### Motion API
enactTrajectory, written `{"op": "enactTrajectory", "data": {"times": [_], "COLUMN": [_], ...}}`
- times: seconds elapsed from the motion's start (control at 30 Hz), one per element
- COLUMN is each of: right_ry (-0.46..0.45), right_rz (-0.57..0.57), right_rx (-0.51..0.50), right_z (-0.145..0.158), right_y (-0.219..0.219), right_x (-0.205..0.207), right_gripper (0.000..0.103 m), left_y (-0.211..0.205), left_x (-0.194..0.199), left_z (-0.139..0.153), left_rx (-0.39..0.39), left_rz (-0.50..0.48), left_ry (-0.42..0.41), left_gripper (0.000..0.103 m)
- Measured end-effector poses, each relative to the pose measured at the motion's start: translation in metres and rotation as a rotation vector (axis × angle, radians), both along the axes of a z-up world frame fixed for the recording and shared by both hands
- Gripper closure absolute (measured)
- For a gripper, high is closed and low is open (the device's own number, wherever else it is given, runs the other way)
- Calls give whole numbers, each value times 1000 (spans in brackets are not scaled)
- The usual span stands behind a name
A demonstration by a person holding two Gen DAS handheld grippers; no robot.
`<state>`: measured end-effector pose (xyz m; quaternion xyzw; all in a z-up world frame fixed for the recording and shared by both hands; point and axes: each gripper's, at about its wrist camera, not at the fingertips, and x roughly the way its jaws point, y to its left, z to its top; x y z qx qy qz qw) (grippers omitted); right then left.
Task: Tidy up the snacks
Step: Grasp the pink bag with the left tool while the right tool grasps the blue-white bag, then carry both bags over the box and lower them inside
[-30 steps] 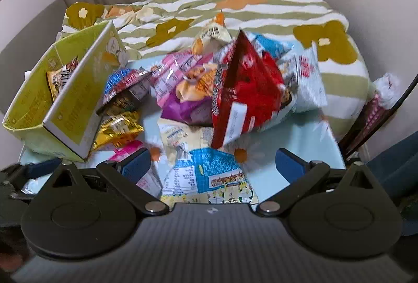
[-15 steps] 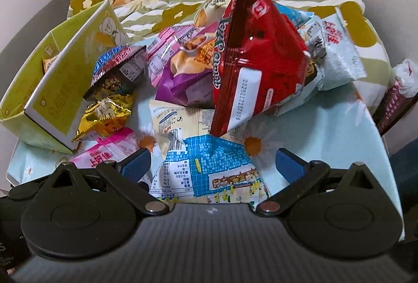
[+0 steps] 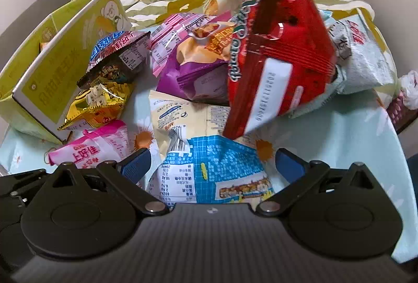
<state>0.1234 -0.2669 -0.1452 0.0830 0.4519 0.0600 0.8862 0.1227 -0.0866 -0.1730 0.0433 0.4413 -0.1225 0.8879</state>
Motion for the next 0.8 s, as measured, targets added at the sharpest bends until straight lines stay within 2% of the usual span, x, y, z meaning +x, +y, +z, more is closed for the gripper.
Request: {"op": "enactTrajectory", "data": {"times": [0.33,0.5,0.57,0.8], "right_ry": [21,12,-6,-23], "right_rz": [9,28,33,34], "right_rx": [-8,-3,7,37], "right_z": [-13,-12,-6,8], "right_y": [9,13,12,16], "right_x": [9,6,3,-5], "right_gripper": [0,11,24,27], "left_y": [12,15,16,17], "left_x": [-3,-5,-7,-16], "left_z": [5,9,11,24], "left_rx": [-2,-15,-20,-31], "left_rz": [11,8,5,-1], "left_ry": [-2,-6,-7,-33], "left_gripper": [65,67,69,71]}}
